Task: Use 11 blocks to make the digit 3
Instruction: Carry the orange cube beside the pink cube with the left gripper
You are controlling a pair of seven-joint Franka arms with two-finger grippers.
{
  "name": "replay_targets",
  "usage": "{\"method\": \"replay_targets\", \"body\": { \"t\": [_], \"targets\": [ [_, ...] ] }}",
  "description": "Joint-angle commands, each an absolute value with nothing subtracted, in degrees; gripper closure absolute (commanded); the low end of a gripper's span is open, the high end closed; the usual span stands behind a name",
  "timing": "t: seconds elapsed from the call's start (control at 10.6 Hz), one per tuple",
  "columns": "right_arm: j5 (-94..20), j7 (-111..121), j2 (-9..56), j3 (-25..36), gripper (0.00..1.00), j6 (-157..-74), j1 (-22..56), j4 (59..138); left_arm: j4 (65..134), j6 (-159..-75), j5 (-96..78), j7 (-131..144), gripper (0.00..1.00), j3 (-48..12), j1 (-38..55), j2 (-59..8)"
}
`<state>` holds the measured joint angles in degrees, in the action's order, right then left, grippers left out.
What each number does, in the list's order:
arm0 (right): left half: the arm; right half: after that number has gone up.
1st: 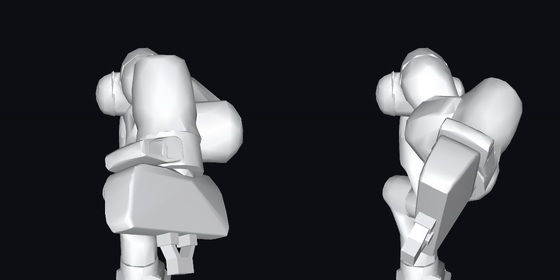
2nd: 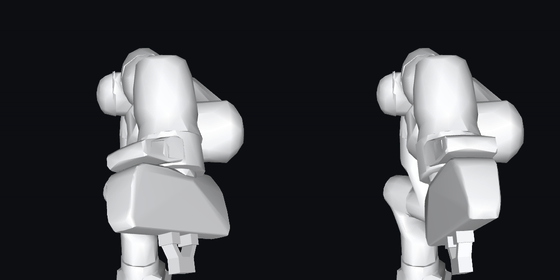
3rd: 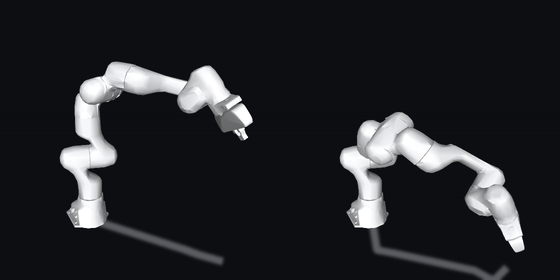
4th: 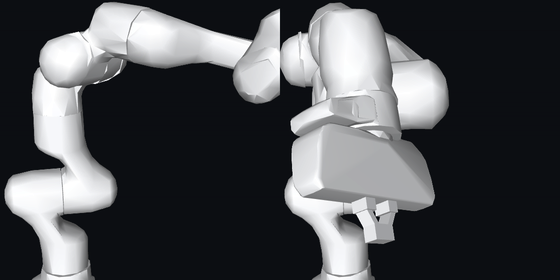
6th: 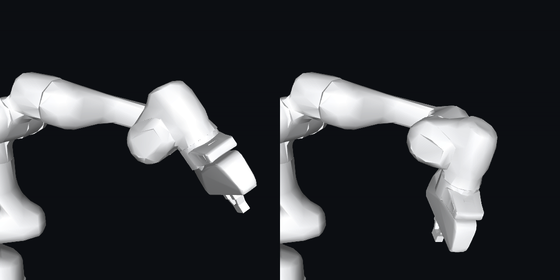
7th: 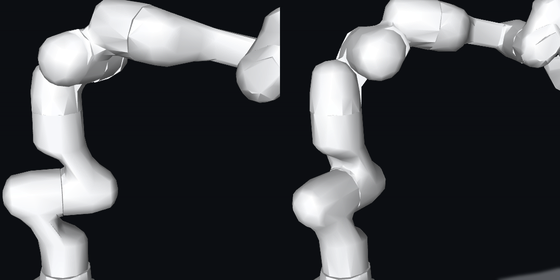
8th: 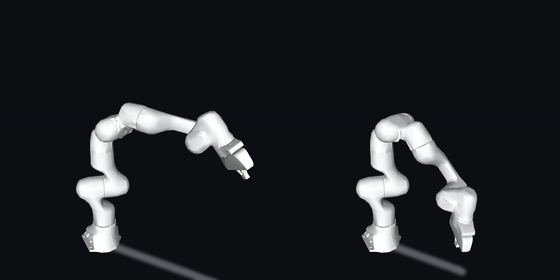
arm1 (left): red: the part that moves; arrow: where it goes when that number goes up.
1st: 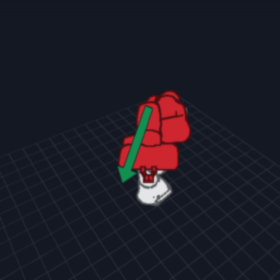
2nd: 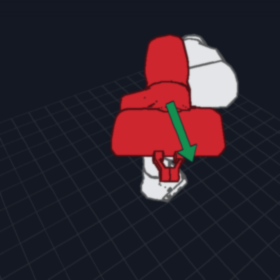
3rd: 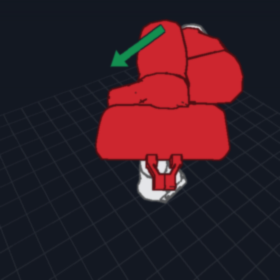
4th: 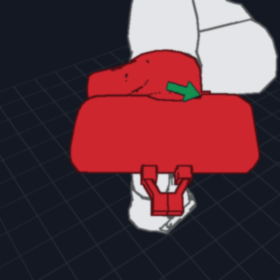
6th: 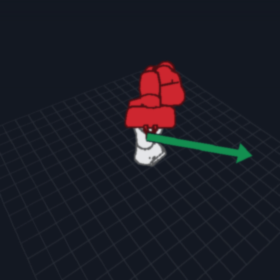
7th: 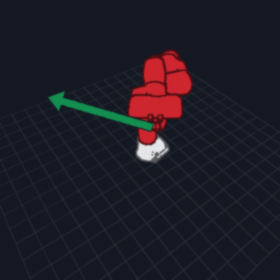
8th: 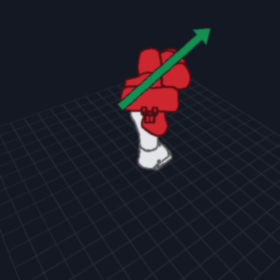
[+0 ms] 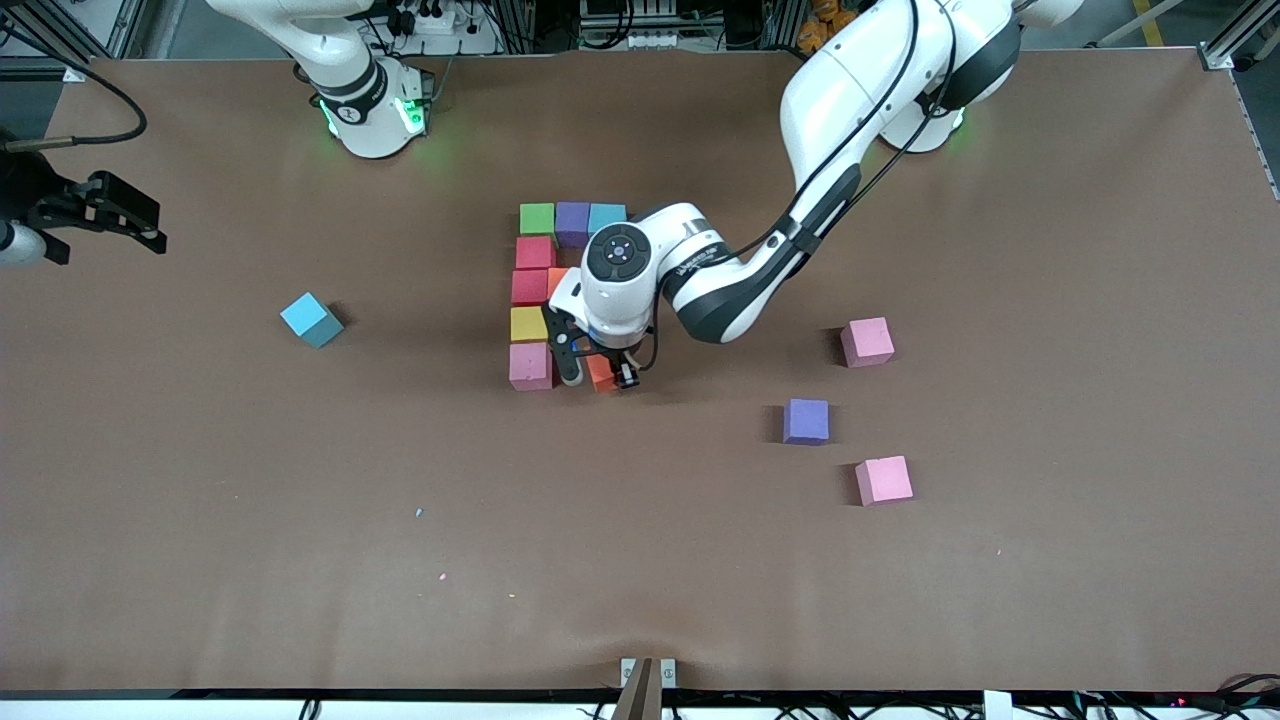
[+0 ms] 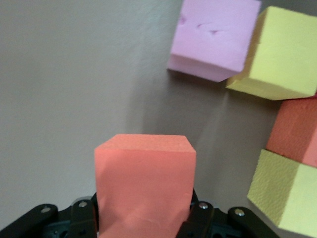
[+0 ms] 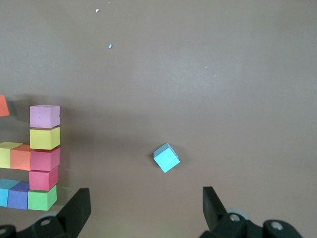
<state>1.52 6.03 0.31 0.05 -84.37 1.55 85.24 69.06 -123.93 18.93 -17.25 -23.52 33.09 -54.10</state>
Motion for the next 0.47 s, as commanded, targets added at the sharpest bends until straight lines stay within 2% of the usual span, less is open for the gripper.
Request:
{"method": "replay_targets", "body": {
  "t": [0.0,0.38],
  "targets": [
    [1.14,6.77,0.70,0.53,0.00,-83.94,2.02,83.59,64.34,-123.31,17.58,-23.62,0.70,-23.20,34.28,-56.95],
    [1.14,6.77,1.14,0.70,0.00,-83.41,0.79,82.09,61.44,-123.31,17.58,-25.75,0.69,-23.12,35.86,-59.41]
  ]
}}
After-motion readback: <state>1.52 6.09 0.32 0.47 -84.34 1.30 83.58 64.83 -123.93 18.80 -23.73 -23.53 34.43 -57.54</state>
